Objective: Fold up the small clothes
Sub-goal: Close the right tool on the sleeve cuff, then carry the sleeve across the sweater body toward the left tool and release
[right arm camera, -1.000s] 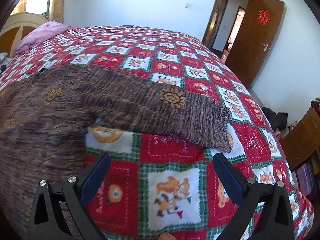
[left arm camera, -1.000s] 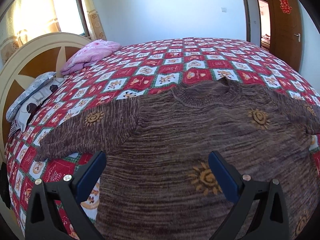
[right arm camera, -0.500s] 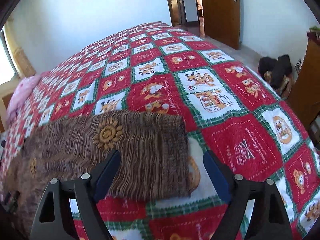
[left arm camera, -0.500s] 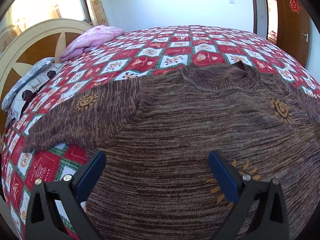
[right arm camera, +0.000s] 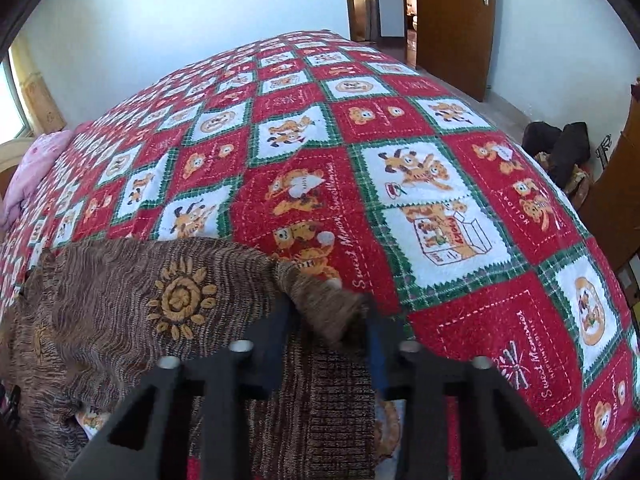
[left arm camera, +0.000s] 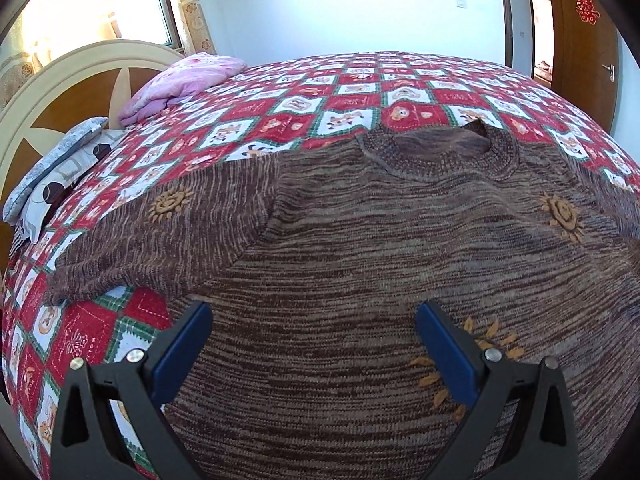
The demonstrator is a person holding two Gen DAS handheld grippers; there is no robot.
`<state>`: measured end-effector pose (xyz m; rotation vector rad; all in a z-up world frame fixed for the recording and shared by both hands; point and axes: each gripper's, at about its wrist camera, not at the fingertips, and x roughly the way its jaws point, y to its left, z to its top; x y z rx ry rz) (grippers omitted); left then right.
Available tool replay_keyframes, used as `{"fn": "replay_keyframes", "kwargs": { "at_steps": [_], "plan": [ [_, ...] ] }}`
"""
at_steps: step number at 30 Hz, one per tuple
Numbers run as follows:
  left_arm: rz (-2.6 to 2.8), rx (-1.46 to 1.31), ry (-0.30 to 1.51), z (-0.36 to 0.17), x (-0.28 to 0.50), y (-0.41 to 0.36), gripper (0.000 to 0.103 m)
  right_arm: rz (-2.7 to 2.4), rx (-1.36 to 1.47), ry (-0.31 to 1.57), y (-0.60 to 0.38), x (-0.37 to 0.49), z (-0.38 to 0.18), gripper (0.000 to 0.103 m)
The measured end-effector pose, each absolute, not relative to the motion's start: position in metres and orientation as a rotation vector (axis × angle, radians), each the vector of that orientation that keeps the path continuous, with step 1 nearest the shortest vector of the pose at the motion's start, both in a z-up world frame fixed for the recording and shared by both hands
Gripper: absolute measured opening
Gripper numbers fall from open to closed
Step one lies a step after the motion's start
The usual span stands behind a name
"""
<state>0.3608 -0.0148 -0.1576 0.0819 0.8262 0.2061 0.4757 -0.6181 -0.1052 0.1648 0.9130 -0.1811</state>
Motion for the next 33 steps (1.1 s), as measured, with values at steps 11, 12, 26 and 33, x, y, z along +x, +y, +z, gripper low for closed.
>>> {"fn": "replay_keyframes", "kwargs": {
  "at_steps": [11,12,26,33],
  "plan": [
    [0.153,0.011,0.844,-0.160,0.362,-0.006,0.103,-0.104,0.092,0.838,-0.573,0.472,-0.042,0.012],
    [0.142,0.018,0.833,-0.158,0.360,-0.008,0.103,-0.090,0.091,0.827,-0.566,0.471,-0.032,0.012],
    [0.044,0.021,0.619,-0.095,0.319,-0.001,0.103,0.179,0.069,0.759,-0.422,0.471,0.067,0.012],
    [0.049,0.026,0.624,-0.102,0.310,0.012,0.103,0.335,0.076,0.808,-0.320,0.476,0.051,0.012]
  ]
}}
